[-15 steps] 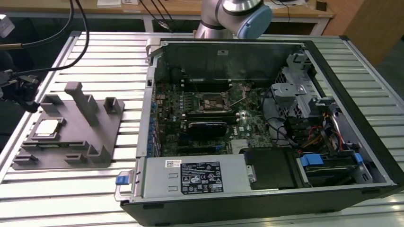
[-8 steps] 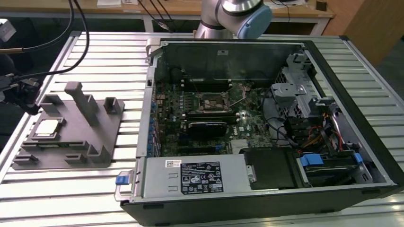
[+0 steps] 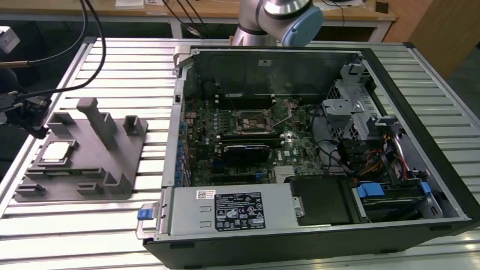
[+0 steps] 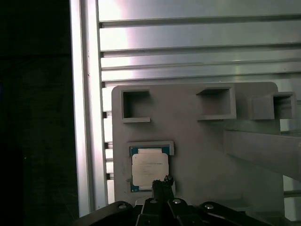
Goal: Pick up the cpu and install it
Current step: 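Pick up the cpu and move it towards the insertion slot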
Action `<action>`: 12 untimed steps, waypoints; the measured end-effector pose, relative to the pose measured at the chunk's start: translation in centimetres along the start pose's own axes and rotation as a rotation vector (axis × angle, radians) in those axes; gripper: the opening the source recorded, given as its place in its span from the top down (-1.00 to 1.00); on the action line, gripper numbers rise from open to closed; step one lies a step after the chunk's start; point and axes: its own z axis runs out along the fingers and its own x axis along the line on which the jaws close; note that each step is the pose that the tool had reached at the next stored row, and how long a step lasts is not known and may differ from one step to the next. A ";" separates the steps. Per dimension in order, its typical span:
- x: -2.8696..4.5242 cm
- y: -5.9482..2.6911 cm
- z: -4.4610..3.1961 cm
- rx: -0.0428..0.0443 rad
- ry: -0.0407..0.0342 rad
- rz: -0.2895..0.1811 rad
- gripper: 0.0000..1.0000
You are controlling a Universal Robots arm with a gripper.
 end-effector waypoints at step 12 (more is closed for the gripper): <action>0.48 -0.10 1.41 0.0000 0.0000 0.000 0.79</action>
